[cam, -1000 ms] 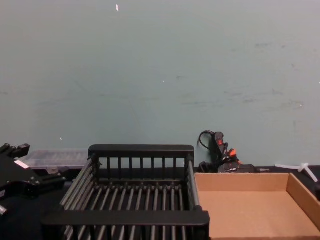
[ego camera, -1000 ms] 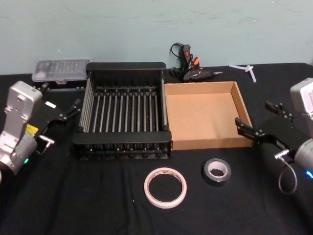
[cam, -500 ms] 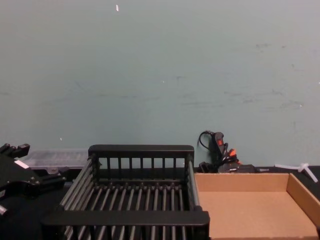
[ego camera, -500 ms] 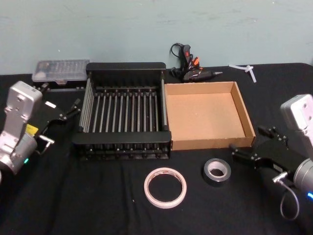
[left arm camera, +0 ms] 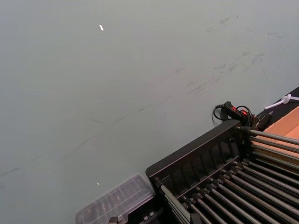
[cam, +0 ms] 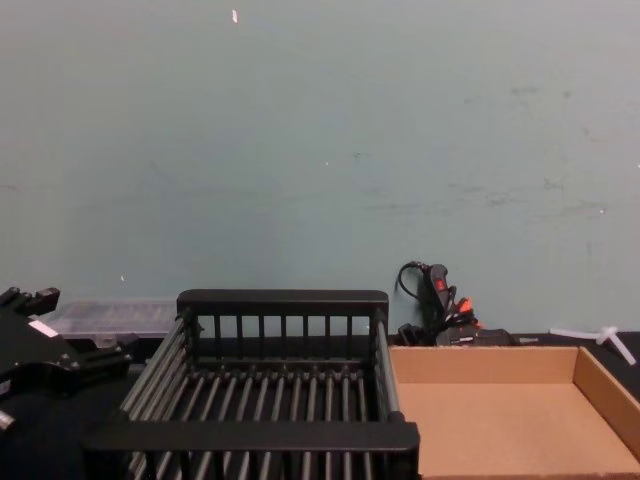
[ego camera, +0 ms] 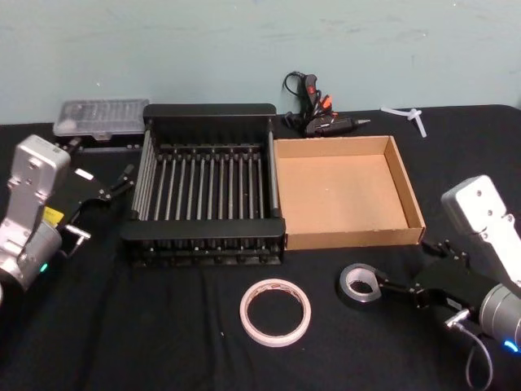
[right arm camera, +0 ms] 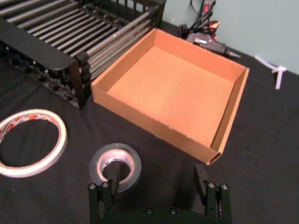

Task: Pick up the white tape and place it into the black box , Pick up the silver tape and place it into the brown box.

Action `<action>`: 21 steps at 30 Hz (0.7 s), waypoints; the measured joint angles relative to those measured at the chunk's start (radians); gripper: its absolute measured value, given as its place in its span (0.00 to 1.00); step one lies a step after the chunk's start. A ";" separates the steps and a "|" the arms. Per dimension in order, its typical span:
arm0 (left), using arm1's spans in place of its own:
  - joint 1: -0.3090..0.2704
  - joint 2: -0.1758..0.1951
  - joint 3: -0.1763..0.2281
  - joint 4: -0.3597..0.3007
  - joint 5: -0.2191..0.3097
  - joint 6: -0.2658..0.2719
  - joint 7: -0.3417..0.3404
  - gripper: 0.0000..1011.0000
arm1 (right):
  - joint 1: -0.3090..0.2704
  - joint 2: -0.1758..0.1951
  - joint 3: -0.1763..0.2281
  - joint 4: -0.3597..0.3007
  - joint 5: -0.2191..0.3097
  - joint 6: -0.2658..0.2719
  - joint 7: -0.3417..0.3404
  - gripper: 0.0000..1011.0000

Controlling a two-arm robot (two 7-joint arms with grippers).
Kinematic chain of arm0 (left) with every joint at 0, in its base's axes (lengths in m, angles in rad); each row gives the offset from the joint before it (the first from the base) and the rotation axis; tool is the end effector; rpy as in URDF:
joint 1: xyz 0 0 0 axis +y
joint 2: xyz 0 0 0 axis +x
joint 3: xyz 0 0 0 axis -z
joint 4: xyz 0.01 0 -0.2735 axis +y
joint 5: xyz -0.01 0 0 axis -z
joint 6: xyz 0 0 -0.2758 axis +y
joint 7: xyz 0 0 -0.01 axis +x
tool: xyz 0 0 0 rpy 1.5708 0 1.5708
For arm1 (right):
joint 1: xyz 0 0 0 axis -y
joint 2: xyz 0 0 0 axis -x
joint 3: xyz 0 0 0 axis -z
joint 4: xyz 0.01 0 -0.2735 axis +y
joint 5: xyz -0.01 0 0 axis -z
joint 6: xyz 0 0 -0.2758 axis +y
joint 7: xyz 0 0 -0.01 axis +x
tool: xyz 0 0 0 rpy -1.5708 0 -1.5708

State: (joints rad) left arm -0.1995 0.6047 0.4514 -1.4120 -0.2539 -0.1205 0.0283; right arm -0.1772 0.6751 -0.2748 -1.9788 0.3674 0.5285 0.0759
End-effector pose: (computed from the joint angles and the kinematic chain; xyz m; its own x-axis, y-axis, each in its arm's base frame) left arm 0.3242 0.0820 -0.2827 0.2923 0.8803 0.3737 -0.9553 0.2873 0.0703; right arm 0.2294 -0.0488 -0.2280 0.4945 -0.8527 0.1684 0.7835 0.3534 -0.5111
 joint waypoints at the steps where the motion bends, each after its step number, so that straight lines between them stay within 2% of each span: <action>1: 0.000 0.000 0.000 0.000 0.000 0.000 0.000 0.99 | 0.000 -0.002 -0.001 0.000 -0.002 0.005 0.000 0.99; 13: 0.000 0.000 0.000 0.000 0.000 0.000 0.000 0.99 | 0.026 -0.062 -0.017 0.037 -0.028 0.067 -0.004 0.99; 21: 0.000 0.000 0.000 0.000 0.000 0.000 0.000 0.99 | 0.053 -0.103 -0.020 0.072 -0.043 0.080 -0.001 0.99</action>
State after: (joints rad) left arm -0.1995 0.6047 0.4514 -1.4119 -0.2539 -0.1205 0.0283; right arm -0.1246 0.5720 -0.2948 -1.9070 0.3247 0.6088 0.0746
